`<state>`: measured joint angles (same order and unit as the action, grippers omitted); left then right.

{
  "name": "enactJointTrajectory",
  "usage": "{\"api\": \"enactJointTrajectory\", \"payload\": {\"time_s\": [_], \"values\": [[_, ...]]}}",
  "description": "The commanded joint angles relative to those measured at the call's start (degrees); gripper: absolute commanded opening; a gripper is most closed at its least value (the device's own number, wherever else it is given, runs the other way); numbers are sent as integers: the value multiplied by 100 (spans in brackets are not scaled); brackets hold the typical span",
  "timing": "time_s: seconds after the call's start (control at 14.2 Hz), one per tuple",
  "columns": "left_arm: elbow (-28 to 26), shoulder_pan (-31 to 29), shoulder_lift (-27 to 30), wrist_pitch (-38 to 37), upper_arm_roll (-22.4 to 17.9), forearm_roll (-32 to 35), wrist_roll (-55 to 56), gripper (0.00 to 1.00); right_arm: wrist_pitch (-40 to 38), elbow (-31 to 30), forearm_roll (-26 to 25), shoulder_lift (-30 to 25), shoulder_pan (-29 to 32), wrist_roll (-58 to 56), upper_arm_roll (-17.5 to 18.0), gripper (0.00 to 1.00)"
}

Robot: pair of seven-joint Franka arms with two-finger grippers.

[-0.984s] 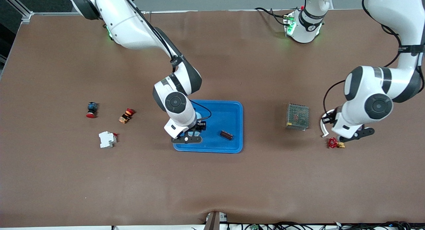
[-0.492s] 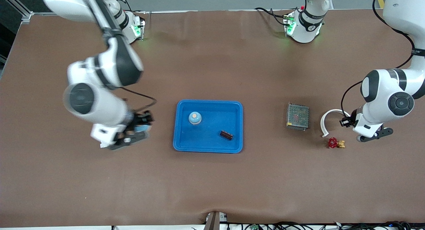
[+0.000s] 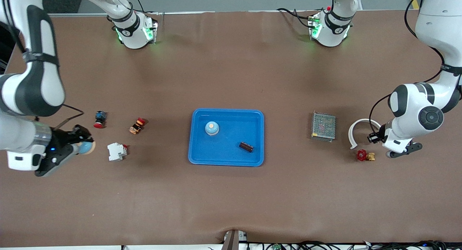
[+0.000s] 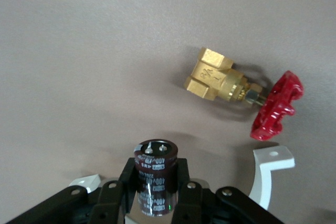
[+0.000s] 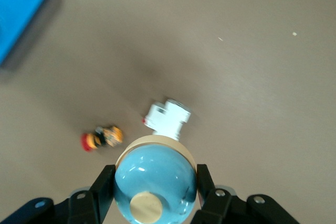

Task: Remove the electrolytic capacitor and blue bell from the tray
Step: 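Carry the capacitor with the left gripper while the right gripper carries the bell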

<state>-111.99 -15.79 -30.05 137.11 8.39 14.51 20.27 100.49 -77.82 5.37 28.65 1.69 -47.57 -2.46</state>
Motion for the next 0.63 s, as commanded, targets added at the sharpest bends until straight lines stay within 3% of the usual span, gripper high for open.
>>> {"api": "enactJointTrajectory", "payload": {"time_s": [0.0, 0.07, 0.21, 0.28, 0.35, 0.56], "values": [[19, -82, -159, 184, 66, 104, 3, 3, 383, -58, -27, 149, 209, -734, 105, 27], [28, -73, -168, 193, 66, 104, 3, 15, 410, -58, -27, 288, 288, -910, 105, 27], [37, -73, -203, 193, 66, 104, -5, 56, 567, -49, -36, 587, 428, -1357, 105, 27], [46, -64, -221, 193, 66, 104, 3, 85, 769, -49, -36, 710, 499, -1656, 105, 27], [46, -64, -212, 193, 66, 104, 21, 100, 936, -58, -45, 807, 517, -1920, 96, 27], [186, 6, -90, 132, 101, 113, 82, 100, 1305, -93, -185, 1071, 605, -2309, 96, 27]]}}
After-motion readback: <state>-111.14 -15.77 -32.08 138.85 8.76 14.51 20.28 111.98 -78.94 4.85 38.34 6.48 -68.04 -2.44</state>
